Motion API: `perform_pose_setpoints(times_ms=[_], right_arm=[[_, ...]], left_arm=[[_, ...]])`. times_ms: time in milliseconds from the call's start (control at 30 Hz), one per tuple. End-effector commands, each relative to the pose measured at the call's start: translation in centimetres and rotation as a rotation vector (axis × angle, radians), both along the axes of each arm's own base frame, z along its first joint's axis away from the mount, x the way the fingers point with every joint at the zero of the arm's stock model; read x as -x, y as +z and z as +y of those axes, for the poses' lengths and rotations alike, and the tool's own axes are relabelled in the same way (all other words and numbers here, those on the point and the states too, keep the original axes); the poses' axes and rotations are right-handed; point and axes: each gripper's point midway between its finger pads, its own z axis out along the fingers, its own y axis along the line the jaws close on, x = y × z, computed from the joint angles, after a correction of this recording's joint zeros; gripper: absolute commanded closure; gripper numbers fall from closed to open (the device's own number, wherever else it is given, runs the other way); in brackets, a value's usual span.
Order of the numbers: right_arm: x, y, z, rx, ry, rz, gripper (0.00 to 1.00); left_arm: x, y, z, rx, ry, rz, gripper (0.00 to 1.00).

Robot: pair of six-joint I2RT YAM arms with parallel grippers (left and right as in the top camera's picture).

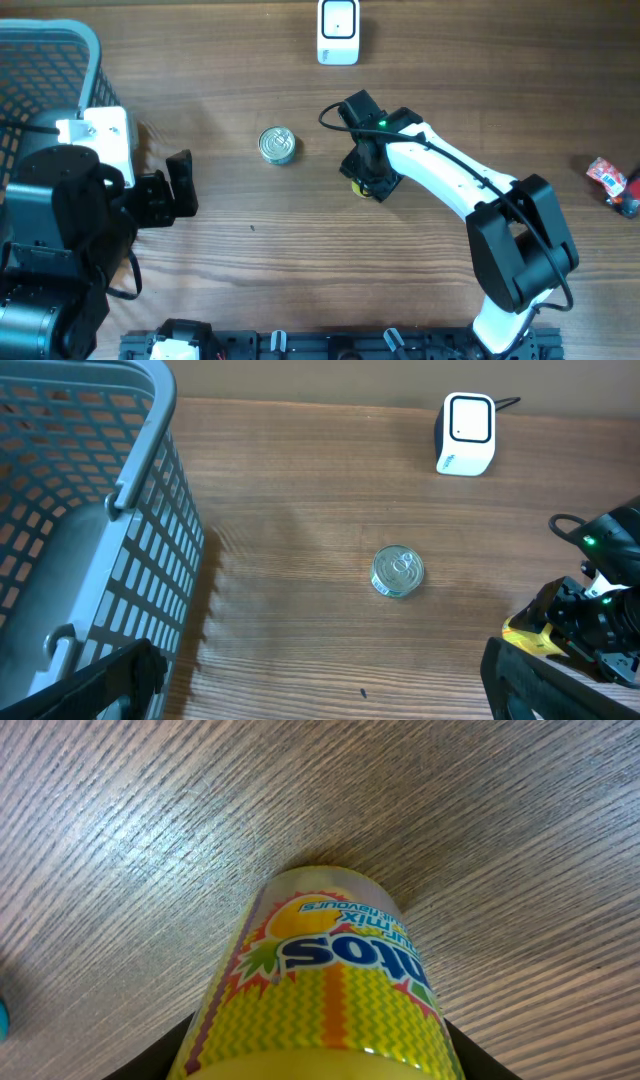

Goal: Scan the item barcode

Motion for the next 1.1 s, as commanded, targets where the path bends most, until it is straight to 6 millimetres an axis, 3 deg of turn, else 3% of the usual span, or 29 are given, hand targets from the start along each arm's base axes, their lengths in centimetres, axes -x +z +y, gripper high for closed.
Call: perform_pose_setpoints(times_ms=[0,133,267,500,867,1067], right_arm=[[0.4,-0.3,0.6,-0.054,0.064,0.042,0.51],[1.2,0.7,2.5,-0.27,0.164,0.112,0.51],[1.0,2.1,3.0,-0.449,0.202,0.141,0.51],[1.9,7.2,4.3,-0.874,0.209,0.234,0.52],[3.2,8.0,3.9,-0.907,0.173,0.308,0.55],[2.6,8.2,4.2,-0.933,0.21,0.262,0.6]], left_arm=[[0.0,0.1,0.2,0.003,0.017,-0.004,0.0],[-0.1,0.0,0.2,0.002,0.017,0.0,0.0],[-0.5,-0.3,0.1,0.0,0.017,0.015,0.0],[-1.7,-1.5,-0.1,-0.008,0.017,0.067,0.0],[-2.6,-2.4,-0.2,-0.015,0.017,0.106,0.0],[-2.4,-2.6,-0.2,-0.017,0.017,0.119,0.0]])
